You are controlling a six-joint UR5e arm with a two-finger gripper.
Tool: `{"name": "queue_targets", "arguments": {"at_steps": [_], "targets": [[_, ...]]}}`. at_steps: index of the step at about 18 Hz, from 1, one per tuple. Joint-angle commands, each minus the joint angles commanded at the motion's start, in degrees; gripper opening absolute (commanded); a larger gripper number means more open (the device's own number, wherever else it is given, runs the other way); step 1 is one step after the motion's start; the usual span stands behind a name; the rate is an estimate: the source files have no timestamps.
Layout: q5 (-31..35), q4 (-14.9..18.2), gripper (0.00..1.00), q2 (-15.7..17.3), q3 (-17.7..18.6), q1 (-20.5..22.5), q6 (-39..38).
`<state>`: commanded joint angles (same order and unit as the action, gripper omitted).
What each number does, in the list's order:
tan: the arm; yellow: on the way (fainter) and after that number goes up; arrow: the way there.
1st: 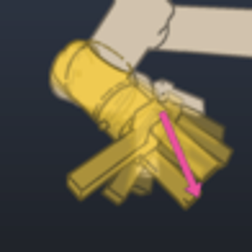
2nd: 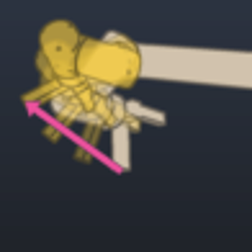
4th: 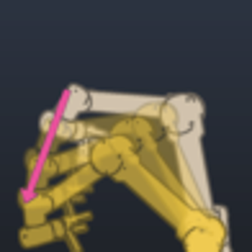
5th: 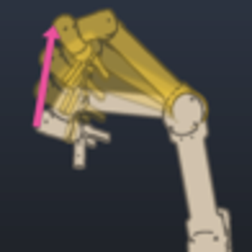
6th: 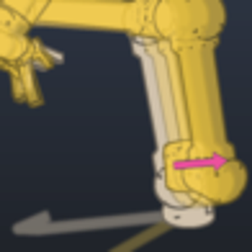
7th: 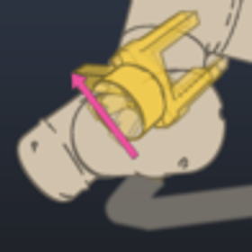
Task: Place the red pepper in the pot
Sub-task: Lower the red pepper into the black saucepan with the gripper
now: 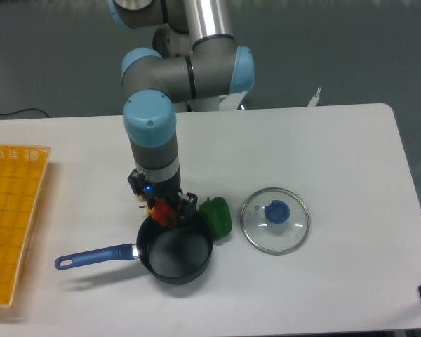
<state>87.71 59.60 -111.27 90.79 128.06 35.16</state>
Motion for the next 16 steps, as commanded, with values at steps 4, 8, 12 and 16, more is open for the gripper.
{"name": "queue_targets", "arguments": {"at_steps": [4, 8, 12, 16], "targets": [[0.2, -4.8, 0.51, -2.2, -0.1, 0.0, -0.8], [1.8, -5.5, 0.51, -4.1, -0.9, 0.2, -0.8], [2.2, -6.0, 0.51, -5.7, -0.9, 0.3, -0.6], [3.4, -5.9, 0.53, -7.3, -0.6, 0.1, -0.9]]}}
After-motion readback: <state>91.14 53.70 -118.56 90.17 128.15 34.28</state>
